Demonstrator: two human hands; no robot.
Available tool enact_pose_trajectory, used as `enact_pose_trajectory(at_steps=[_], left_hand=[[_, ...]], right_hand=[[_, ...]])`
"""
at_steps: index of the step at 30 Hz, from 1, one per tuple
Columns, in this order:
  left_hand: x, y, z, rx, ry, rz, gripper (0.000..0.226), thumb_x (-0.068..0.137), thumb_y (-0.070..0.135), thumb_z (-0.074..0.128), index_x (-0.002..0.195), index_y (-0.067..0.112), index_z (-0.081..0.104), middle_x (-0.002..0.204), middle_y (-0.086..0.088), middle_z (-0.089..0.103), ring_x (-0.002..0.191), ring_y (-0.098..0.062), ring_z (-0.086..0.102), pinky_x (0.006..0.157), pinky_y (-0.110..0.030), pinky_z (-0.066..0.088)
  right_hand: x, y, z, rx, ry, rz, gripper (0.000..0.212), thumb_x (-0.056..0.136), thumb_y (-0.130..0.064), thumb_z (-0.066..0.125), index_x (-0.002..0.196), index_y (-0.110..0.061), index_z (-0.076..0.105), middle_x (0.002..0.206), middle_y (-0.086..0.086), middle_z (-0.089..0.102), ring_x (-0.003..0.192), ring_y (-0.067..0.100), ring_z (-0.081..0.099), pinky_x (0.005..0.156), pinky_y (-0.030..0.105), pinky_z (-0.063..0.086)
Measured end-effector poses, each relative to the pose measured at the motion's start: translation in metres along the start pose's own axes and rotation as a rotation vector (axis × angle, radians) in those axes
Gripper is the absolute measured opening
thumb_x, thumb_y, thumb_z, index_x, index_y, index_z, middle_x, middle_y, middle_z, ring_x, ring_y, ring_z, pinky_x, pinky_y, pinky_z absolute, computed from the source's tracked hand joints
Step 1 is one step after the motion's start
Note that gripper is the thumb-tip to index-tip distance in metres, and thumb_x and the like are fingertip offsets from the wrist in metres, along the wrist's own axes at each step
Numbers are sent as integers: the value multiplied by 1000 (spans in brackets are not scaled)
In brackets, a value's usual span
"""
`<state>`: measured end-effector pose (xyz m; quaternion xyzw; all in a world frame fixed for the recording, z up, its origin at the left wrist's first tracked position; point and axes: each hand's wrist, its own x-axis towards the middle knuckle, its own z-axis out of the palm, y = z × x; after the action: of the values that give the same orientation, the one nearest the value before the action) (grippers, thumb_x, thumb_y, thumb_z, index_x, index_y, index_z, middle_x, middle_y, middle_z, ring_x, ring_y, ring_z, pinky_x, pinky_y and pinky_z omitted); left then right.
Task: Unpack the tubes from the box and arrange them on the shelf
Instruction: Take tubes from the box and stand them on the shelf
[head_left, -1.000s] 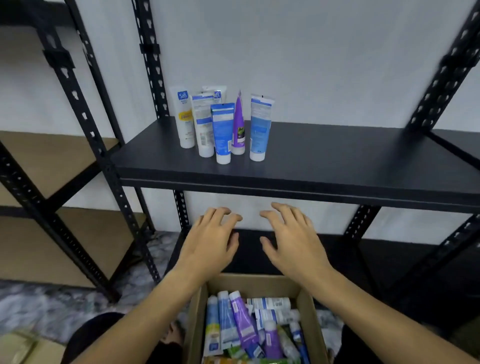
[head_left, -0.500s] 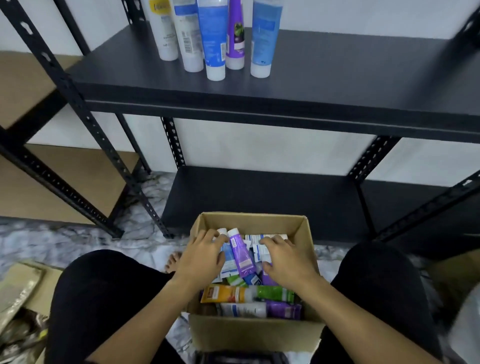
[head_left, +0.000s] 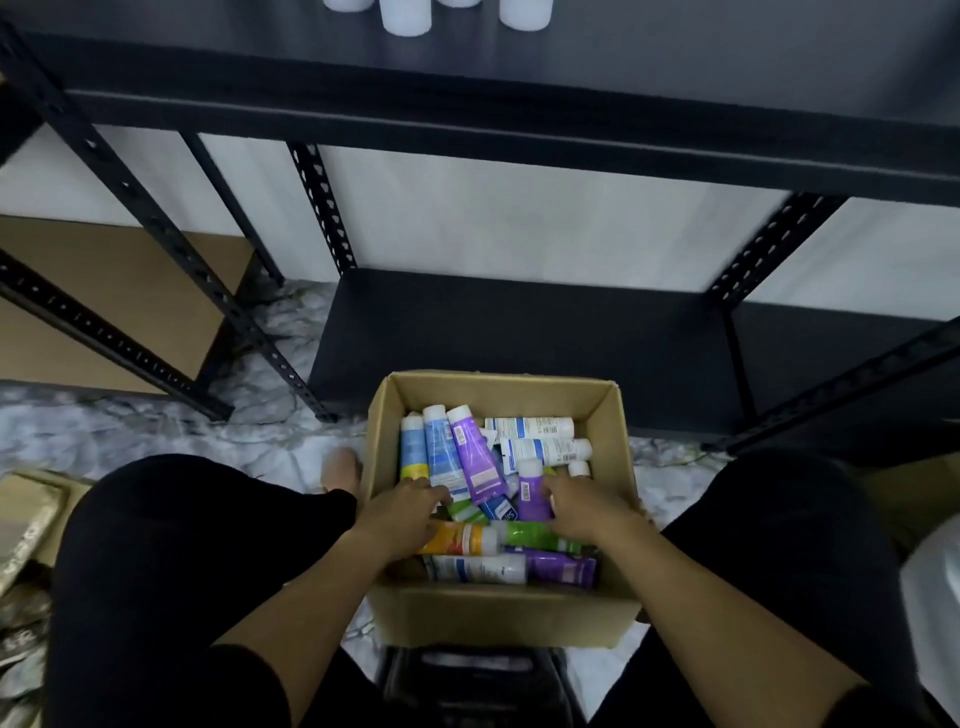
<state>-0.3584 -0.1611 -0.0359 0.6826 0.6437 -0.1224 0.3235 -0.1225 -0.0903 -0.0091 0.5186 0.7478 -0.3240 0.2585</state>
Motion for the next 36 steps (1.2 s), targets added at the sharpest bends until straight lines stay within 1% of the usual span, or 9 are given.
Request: enact_pose_trajectory(at_steps=[11, 16, 19, 21, 23, 25, 30, 33, 36], left_hand=[[20, -7, 25, 252, -211, -5, 54, 96, 37, 56, 147, 32, 37, 148, -9, 37, 140, -29, 30, 112, -48, 37], [24, -6, 27, 255, -174, -26, 50, 95, 30, 58, 143, 28, 41, 148, -8, 37, 140, -26, 31, 110, -44, 40], [24, -6, 26, 201, -170, -22, 45, 92, 31, 61, 134, 26, 46, 139, -7, 49, 129, -25, 45, 102, -40, 47], [24, -6, 24, 143, -150, -22, 28, 91, 31, 61, 117, 26, 51, 126, -4, 59, 111, -21, 58, 89, -35, 52], [24, -6, 19, 75, -130, -33, 16, 90, 31, 62, 100, 26, 50, 113, 0, 63, 96, -18, 59, 76, -31, 50], [22, -6, 15, -8, -120, -28, 19, 88, 33, 66, 93, 29, 49, 111, 4, 61, 95, -14, 57, 73, -28, 48], [16, -3, -5, -246, -49, -23, 25, 84, 20, 71, 102, 31, 56, 109, 9, 56, 97, -10, 54, 68, -23, 49], [12, -1, -20, -375, 11, -16, 27, 82, 17, 73, 102, 30, 61, 111, 3, 62, 98, -12, 59, 75, -30, 57], [8, -1, -29, -467, 85, -12, 25, 85, 20, 74, 107, 27, 65, 109, 6, 63, 99, -10, 60, 73, -26, 57]], right_hand=[[10, 22, 3, 31, -23, 48, 31, 92, -24, 63, 122, -20, 55, 116, 6, 61, 88, 21, 61, 73, 32, 54], [11, 26, 2, 56, -22, 63, 34, 92, -24, 63, 125, -23, 56, 121, 5, 61, 87, 20, 58, 74, 30, 50], [12, 27, 3, 61, -19, 91, 41, 91, -27, 64, 130, -23, 51, 122, 6, 61, 94, 23, 63, 81, 33, 54], [14, 28, 5, 61, -10, 107, 48, 91, -26, 64, 135, -23, 46, 122, 8, 61, 97, 25, 64, 85, 37, 56], [16, 29, 7, 42, -15, 113, 47, 91, -23, 63, 135, -21, 47, 123, 9, 61, 98, 26, 64, 86, 40, 57], [18, 29, 9, 27, -31, 116, 44, 91, -20, 62, 133, -20, 48, 121, 9, 62, 98, 26, 65, 86, 41, 57], [21, 29, 16, -13, -40, 132, 33, 93, -14, 57, 125, -14, 54, 114, 10, 64, 94, 26, 66, 83, 39, 58], [24, 27, 22, -52, -46, 135, 32, 94, -12, 57, 126, -14, 55, 121, 11, 63, 103, 27, 64, 84, 36, 56], [28, 25, 30, -75, -34, 129, 37, 94, -10, 58, 130, -14, 57, 128, 12, 62, 110, 28, 63, 89, 38, 55]])
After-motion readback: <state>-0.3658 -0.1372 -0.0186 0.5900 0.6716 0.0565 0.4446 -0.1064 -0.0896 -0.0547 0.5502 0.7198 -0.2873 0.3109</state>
